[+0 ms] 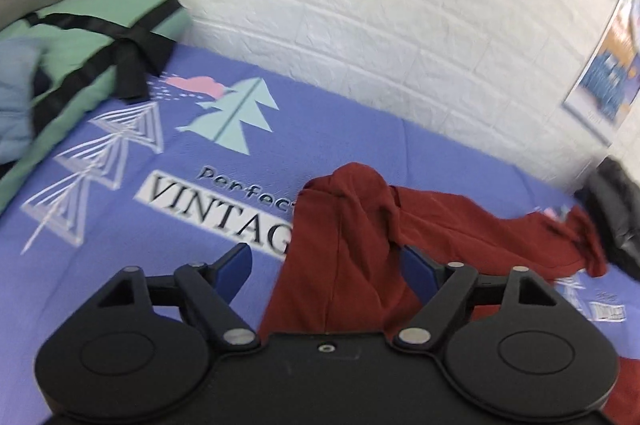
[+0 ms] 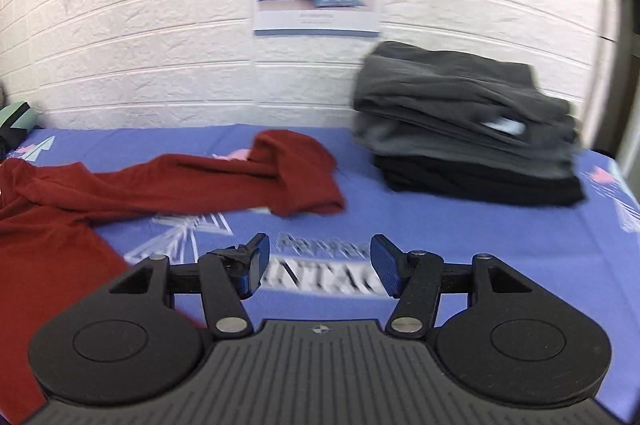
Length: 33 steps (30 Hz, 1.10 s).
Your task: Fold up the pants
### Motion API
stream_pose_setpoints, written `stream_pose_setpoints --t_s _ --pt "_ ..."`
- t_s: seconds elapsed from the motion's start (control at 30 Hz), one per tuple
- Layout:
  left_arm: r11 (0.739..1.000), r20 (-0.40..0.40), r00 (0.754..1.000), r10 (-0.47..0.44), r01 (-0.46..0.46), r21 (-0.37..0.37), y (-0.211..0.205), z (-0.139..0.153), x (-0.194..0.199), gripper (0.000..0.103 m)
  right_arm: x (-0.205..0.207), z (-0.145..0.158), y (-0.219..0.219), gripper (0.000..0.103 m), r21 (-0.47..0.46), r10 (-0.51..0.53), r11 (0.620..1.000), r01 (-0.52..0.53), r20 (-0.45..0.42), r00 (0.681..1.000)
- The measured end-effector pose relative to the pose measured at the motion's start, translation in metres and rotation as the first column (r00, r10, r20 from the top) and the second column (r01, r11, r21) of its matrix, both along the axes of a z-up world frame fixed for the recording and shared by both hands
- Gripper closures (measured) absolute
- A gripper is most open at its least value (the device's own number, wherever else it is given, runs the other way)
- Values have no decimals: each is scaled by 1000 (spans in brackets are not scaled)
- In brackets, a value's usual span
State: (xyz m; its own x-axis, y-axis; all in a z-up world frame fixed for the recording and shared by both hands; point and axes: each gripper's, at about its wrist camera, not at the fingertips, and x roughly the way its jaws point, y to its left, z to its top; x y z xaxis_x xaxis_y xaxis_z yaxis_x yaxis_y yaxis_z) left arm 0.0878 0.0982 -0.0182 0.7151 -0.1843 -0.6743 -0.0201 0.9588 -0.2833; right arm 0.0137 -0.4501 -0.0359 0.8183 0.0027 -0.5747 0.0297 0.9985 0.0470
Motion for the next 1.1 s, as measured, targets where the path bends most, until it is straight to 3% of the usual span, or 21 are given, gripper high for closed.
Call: stream_pose_setpoints --t_s 0.17,0.4,0.47,0.5,0.53,0.57,0.63,0.77,0.93,1.1 --pt "1000 -54 999 -5 4 -16 -1 -18 36 0 50 -6 4 10 -15 22 1000 -22 -14 1000" --pt "999 -96 995 -41 37 -40 -11 -32 63 0 96 -38 8 11 -12 51 999 -53 -110 993" --pt "998 -103 993 -48 44 -45 -15 -35 68 15 104 -47 9 11 -14 50 999 -52 -130 990" --pt "998 -106 993 -55 50 -48 -17 -36 71 25 108 -51 10 16 -17 50 998 -53 -147 988" --pt "996 -108 992 -69 64 -57 -19 -37 74 63 112 -54 9 66 -17 48 999 -52 -169 984" --pt "995 -107 991 -84 77 -69 -21 -37 76 86 114 -54 7 99 -15 41 999 -45 -182 982" --pt "997 -77 995 -64 60 -54 -25 -30 75 96 109 -43 2 97 -10 7 1000 -8 -127 992" --pt "999 7 1000 7 -7 -42 -13 -7 69 99 83 1 -18 97 -8 -67 998 67 19 998" --pt "997 55 996 64 -61 -48 -1 14 61 101 44 52 -42 97 -9 -144 989 146 142 979" --pt "991 105 988 111 -102 -90 10 30 44 102 2 83 -52 98 -27 -196 978 207 213 957"
